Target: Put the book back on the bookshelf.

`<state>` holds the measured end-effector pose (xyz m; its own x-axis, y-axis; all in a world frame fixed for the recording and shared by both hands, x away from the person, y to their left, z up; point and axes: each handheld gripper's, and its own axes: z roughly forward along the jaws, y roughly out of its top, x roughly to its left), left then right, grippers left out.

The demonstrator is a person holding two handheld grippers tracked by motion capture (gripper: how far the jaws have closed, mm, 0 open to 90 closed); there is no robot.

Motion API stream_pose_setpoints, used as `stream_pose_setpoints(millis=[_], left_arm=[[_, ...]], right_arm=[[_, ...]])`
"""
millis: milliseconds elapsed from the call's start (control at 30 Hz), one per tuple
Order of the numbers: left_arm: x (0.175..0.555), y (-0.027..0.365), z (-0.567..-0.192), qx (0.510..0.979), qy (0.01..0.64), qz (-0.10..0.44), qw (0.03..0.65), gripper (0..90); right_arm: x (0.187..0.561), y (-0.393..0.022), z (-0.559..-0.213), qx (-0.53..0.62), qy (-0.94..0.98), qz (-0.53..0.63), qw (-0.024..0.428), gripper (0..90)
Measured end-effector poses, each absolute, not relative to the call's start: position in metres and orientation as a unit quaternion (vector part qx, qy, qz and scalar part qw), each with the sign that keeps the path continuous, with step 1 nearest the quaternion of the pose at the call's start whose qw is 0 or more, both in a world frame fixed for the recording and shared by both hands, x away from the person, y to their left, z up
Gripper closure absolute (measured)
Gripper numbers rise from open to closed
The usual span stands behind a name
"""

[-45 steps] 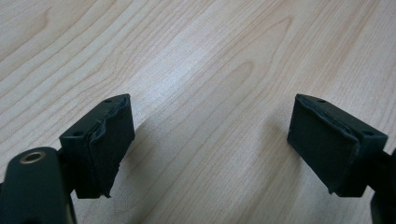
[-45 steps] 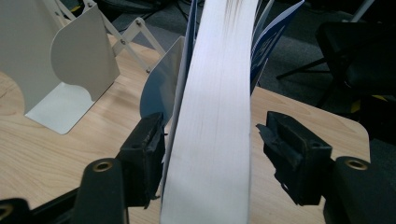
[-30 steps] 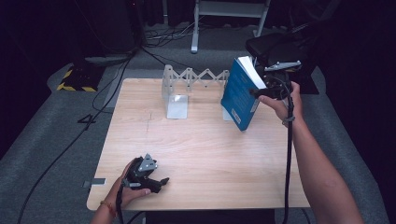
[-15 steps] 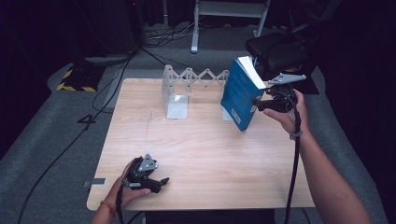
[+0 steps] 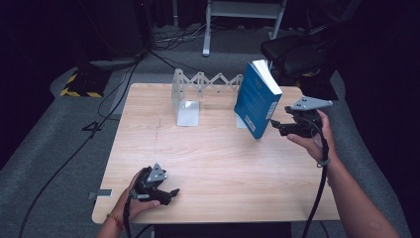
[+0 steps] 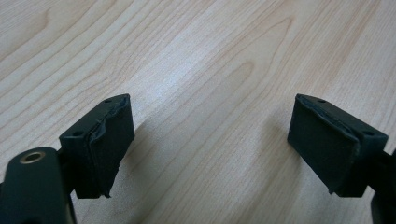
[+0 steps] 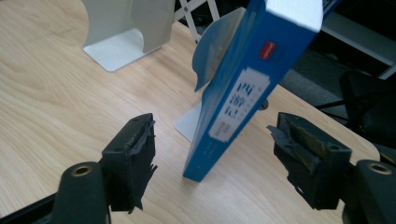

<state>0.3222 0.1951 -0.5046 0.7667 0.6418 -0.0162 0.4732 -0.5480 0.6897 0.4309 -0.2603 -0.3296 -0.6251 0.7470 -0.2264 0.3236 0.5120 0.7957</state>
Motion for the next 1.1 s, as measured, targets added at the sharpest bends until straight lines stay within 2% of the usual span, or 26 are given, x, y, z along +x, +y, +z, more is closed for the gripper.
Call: stream_pose_setpoints(millis=[567,733,1100], left_arm=[[0.322,0.195,-0.505,0.871,0.321,0.120,0.352,15.0],[0.322,0.195,-0.505,0.871,0.322,0.119,0.352,15.0],[0.322,0.195,-0.505,0.870,0.323,0.121,0.352,15.1]], right_arm=[[0.402,-0.292,-0.382,0.302,0.838,0.361,0.276,28.4],[0.393,-0.299,-0.396,0.302,0.840,0.343,0.293,26.3],[0.377,-0.321,-0.430,0.308,0.844,0.344,0.273,26.3]])
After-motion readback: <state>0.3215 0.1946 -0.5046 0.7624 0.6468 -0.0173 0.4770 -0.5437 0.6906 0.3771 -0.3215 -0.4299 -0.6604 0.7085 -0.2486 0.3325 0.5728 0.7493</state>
